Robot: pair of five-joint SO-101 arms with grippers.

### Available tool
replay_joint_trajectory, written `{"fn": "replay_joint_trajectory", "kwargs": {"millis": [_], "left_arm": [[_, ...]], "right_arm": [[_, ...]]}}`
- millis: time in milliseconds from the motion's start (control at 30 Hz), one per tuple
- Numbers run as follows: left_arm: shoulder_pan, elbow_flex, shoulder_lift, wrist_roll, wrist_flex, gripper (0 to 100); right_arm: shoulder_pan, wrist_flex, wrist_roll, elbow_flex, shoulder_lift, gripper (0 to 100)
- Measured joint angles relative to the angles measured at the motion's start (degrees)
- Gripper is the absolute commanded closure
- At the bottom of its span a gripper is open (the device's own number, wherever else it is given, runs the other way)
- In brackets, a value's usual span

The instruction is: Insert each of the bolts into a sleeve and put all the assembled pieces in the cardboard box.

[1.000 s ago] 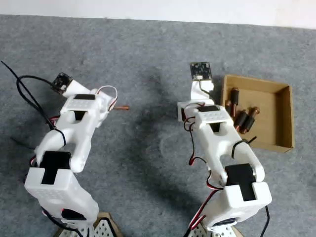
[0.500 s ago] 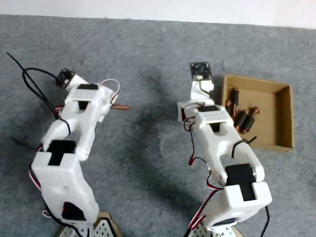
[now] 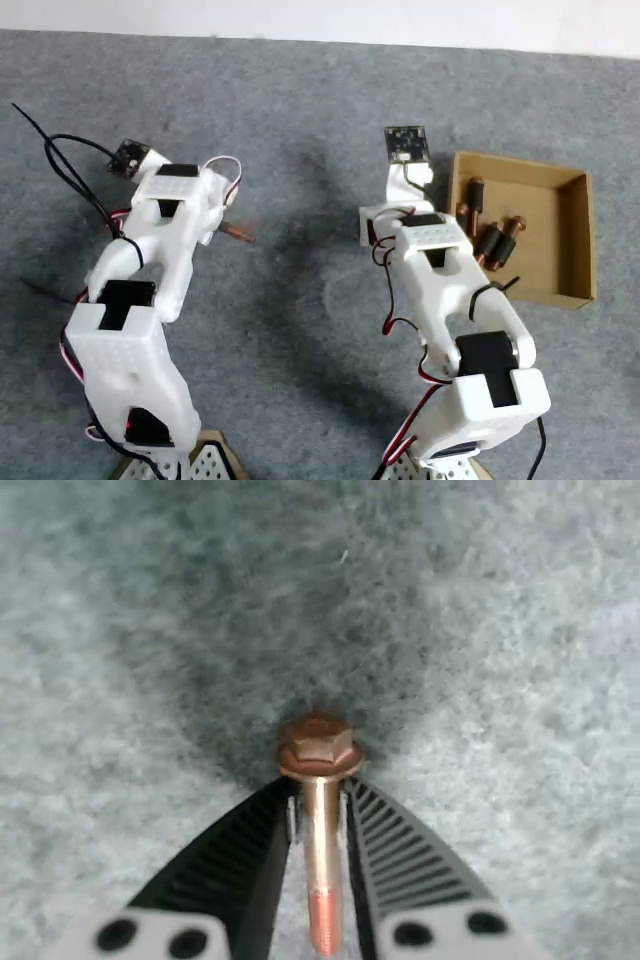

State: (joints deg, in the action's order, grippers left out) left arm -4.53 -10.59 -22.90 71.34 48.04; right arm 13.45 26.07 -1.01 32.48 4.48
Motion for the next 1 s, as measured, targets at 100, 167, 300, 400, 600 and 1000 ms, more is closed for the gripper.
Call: {"fn": "replay_joint_trajectory", "kwargs": {"millis": [100, 167, 300, 400, 600, 1000], "left_arm": [[0.0, 0.3, 0.0, -1.1, 0.0, 100], [0.0, 0.3, 0.0, -4.2, 0.0, 100], [0.3, -1.8, 2.9, -7.8, -0.2, 100], [0.4, -6.9, 8.3, -9.9, -0.1, 100], [2.9, -23.1, 24.4, -14.3, -11.0, 100], [4.0, -52.7, 54.1, -18.4, -37.0, 100]], "right_arm": [[0.0, 0.0, 0.0, 0.0, 0.0, 99.4], [0.0, 0.0, 0.0, 0.0, 0.0, 99.4], [-0.4, 0.0, 0.0, 1.1, -1.7, 99.4], [-0.6, -3.0, 0.0, 5.5, -5.5, 99.4], [-0.4, -17.6, 0.5, 21.4, -17.8, 99.4], [10.5, -43.3, 16.5, 49.0, -35.3, 99.4]]}}
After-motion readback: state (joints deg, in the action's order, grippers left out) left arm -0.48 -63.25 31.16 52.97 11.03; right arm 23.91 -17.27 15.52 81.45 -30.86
